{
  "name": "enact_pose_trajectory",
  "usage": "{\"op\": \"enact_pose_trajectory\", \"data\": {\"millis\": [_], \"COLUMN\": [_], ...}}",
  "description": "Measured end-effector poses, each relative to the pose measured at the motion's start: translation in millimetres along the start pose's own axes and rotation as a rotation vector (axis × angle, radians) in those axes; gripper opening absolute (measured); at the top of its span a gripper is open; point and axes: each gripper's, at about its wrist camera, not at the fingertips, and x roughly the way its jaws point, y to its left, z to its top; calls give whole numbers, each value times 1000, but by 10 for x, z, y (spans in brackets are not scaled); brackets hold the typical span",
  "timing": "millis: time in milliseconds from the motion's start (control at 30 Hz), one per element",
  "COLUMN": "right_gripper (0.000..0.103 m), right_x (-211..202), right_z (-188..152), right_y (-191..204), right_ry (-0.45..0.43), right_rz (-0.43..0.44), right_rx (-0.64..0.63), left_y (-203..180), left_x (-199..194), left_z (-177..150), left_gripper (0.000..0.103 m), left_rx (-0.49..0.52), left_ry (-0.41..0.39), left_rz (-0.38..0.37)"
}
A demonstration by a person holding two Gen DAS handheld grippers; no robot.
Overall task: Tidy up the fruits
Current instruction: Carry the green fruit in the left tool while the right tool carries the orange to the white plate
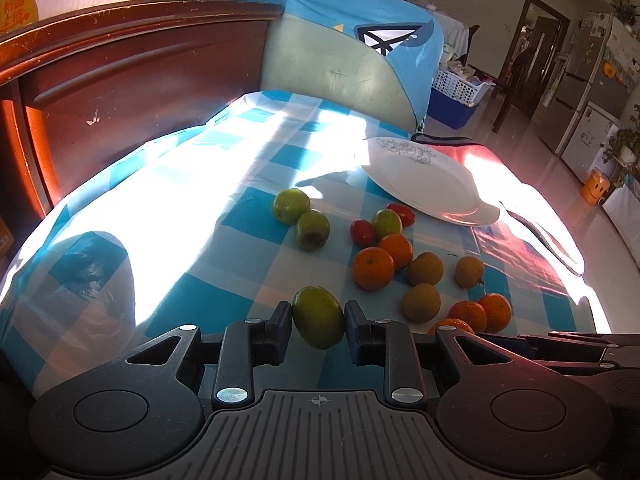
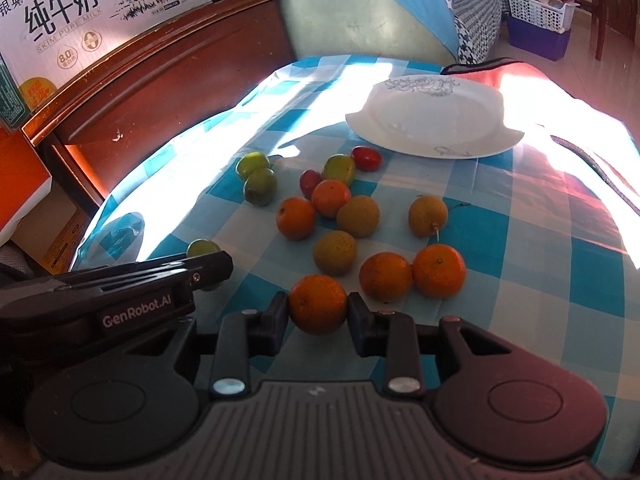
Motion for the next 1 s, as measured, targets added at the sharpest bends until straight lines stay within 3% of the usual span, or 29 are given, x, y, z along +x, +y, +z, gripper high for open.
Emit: {"op": "enact_pose_trajectory", "data": {"millis": [433, 700, 1000], "right_gripper": [32, 32, 32], "right_x": [-142, -167, -1], "right_z": [339, 594, 763], "right_y": [-163, -407, -568], "right_ry": [-23, -50, -22], "right_rz": [24, 7, -1], "right_rx": [-11, 27, 67], "left_y": [-217, -431, -492], "left_x": [-45, 173, 464], "left_z": [370, 571, 799], "left_gripper": [25, 25, 25], "left_rx": [54, 151, 134], "left_ry": [-34, -41, -12], "left_rz": [-81, -106, -142]}}
